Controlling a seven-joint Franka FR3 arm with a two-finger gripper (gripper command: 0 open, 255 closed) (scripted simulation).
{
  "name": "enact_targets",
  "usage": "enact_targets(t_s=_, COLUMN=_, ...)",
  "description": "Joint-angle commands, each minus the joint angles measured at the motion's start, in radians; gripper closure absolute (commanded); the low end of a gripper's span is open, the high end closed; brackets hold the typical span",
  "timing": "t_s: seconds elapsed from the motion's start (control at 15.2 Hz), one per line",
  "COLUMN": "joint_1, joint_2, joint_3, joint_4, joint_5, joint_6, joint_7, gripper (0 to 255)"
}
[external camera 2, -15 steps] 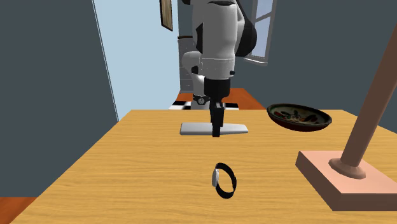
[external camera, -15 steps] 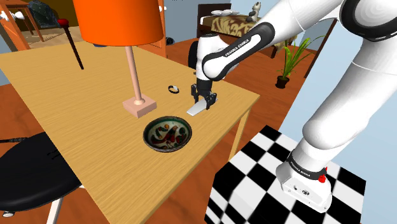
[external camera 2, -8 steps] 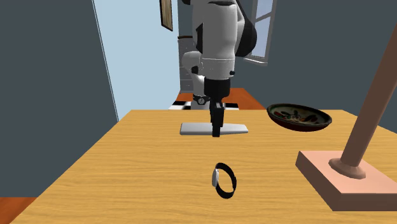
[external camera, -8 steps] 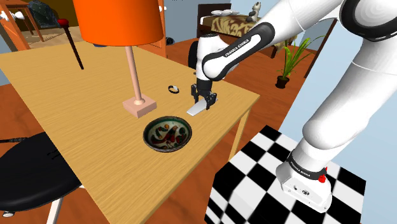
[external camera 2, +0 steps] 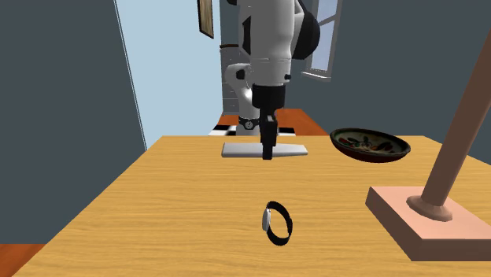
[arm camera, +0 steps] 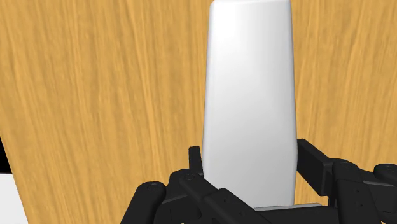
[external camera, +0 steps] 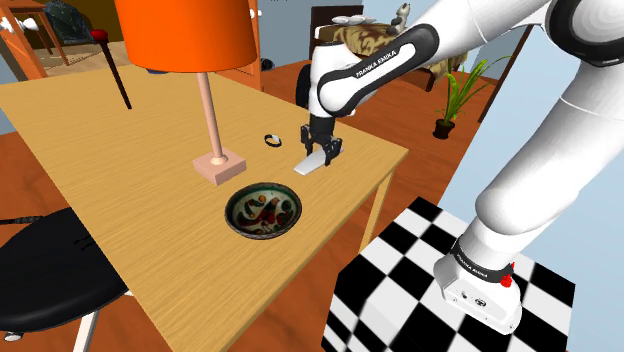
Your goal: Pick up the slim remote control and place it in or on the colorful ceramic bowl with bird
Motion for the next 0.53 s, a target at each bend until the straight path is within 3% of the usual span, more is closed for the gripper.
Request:
enact_targets(t_s=0.0, joint_1=0.001, joint_2=-0.017, joint_3=0.000, joint_4=0.010, joint_5=0.010, joint_6=-0.026, joint_7=-0.005, gripper=255)
enact_targets(t_s=0.46, joint_1=0.000, joint_2=-0.070, joint_3=-0.004, joint_4=0.057, joint_5=0.037, joint_6=-0.121, joint_7=-0.026, gripper=255)
